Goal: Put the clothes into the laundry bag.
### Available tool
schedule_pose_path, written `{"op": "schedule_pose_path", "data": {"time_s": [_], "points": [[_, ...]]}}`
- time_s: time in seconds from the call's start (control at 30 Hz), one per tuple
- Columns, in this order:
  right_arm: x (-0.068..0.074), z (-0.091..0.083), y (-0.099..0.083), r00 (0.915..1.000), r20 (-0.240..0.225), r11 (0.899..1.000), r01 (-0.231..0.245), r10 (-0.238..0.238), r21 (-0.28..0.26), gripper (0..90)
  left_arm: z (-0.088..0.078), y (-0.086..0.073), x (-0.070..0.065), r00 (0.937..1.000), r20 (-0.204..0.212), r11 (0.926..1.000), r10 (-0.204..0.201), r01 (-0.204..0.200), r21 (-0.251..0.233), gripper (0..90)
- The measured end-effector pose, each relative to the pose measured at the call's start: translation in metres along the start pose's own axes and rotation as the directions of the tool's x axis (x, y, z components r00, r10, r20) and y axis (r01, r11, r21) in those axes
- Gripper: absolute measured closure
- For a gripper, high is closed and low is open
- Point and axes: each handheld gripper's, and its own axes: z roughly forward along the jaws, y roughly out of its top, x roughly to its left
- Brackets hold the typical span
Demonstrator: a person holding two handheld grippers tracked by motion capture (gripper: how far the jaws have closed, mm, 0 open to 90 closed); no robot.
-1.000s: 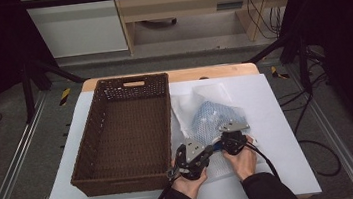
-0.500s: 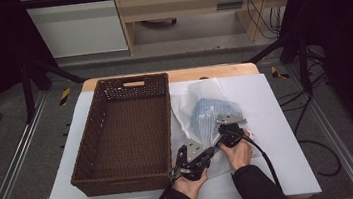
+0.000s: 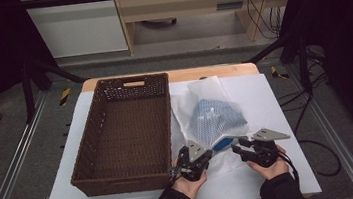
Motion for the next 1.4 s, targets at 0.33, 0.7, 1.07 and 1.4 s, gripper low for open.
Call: {"op": "schedule_pose_path", "data": {"time_s": [0.33,0.7,1.07,1.4], "points": [[-0.012,0.03,0.003,0.9957,0.078,0.999,0.049,-0.05,0.012,43.4,0.004,-0.003,0.002,0.9998,-0.011,0.9999,-0.015,0.015,-0.001,88.9],[0.01,0.037,0.002,0.9882,0.065,0.989,0.135,-0.139,0.057,40.2,-0.002,-0.002,0.002,0.9996,-0.001,0.9986,-0.027,0.027,-0.044,89.0],[-0.014,0.036,0.011,0.9851,0.092,0.985,0.135,-0.145,0.111,90.0,-0.001,-0.003,0.003,0.9997,-0.015,0.9995,-0.02,0.02,-0.023,88.9],[-0.011,-0.001,-0.012,0.9923,0.03,0.976,0.113,-0.12,0.187,90.0,0.01,-0.003,0.002,0.9914,-0.126,0.9976,0.037,-0.029,0.063,88.9]]}}
